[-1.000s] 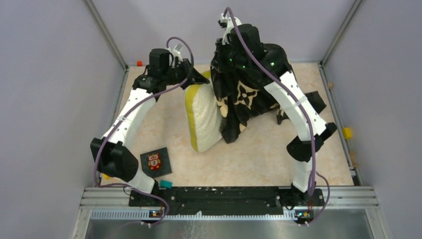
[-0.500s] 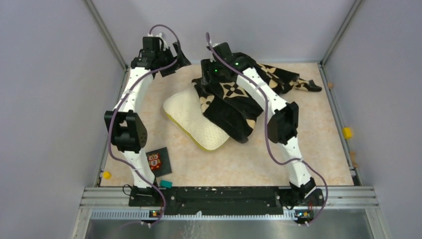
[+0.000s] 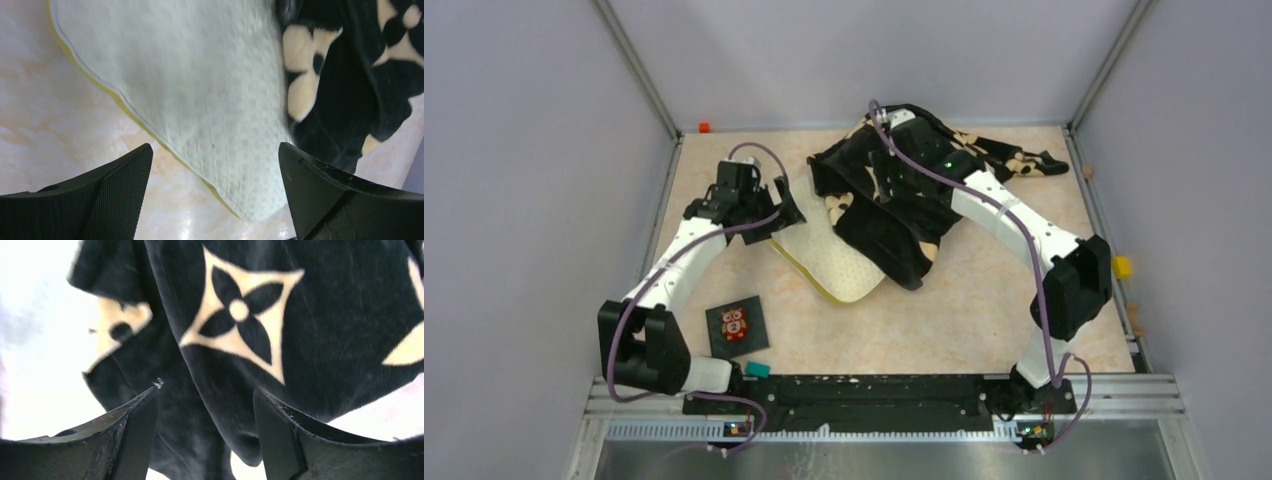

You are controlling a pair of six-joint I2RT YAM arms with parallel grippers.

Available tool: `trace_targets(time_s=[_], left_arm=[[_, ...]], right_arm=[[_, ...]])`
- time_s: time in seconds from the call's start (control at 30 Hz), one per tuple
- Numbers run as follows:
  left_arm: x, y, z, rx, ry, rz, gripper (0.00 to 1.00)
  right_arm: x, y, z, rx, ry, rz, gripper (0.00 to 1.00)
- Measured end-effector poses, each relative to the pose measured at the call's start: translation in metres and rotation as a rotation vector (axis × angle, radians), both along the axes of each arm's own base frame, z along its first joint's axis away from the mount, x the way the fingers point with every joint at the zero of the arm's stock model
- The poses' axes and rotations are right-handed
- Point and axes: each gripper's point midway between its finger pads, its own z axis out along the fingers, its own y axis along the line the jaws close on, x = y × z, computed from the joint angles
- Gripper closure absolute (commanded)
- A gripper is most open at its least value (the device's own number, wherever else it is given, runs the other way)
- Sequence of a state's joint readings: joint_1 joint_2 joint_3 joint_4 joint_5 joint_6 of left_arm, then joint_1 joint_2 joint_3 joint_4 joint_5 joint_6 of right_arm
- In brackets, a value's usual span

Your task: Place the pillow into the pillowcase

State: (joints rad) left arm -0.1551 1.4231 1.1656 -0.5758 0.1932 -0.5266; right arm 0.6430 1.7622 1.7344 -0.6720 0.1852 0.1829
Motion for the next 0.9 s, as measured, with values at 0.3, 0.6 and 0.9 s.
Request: trace_targets(time_s=[0.3,0.6,0.9], left_arm=[[-0.061,-0.051,-0.059,-0.077,0.123,-0.077,0.11],[-0.042,-0.067,-0.097,-0.128,0.162,-0.052,0.9],[-0.005,-0.092,-0.063,-0.13,0.134,-0.101,1.0]], right_arm=[[-0.032,-0.032,-0.099,-0.237,0.109,-0.011,0.41],[-0.015,-0.018,-0.103,-0.321,0.098,-0.044,1.0],[-0.074,0.121,0.003,-0.058,0.017,0.184,1.0]])
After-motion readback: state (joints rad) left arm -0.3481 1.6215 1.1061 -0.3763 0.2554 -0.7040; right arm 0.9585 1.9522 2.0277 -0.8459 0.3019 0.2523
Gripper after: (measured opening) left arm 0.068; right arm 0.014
